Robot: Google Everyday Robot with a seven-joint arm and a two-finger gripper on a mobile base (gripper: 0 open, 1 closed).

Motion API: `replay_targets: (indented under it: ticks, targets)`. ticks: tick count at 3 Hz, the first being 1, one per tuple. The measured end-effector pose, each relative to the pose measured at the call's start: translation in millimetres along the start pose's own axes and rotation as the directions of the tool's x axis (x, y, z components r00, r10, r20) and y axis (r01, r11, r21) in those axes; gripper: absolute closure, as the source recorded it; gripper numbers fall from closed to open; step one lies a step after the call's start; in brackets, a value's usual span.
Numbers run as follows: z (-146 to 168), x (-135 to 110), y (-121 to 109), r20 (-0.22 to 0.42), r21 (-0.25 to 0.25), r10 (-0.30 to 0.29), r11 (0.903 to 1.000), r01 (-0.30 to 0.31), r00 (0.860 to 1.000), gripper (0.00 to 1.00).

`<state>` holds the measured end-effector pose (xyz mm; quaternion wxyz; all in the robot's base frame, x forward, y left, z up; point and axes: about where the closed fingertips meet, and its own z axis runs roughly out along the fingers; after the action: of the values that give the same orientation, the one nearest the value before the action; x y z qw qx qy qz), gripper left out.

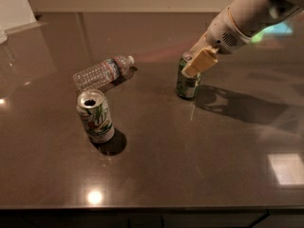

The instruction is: Move green can near 7up can

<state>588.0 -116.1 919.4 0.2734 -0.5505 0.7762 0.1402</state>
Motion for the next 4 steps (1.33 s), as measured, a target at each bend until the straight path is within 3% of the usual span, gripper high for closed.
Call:
replay_targets:
  ticks: [1,2,3,4]
  targets:
    - [-0.6,-11.5,16.7,0.008,-0.041,-0.034,0.9986,0.034,0.999,0.88]
    - [-2.1,-28.6,48.2,0.037,-0.111,-0.081,0.9902,0.085,0.996,1.00]
    - [1.6,-52.2,95.6,0.072,-0.186,-0.169,0.9661,0.179,0.983,1.00]
    - [7.9,-64.2,126.1,0.084,-0.227,-0.232,0.9424,0.246,0.969,1.00]
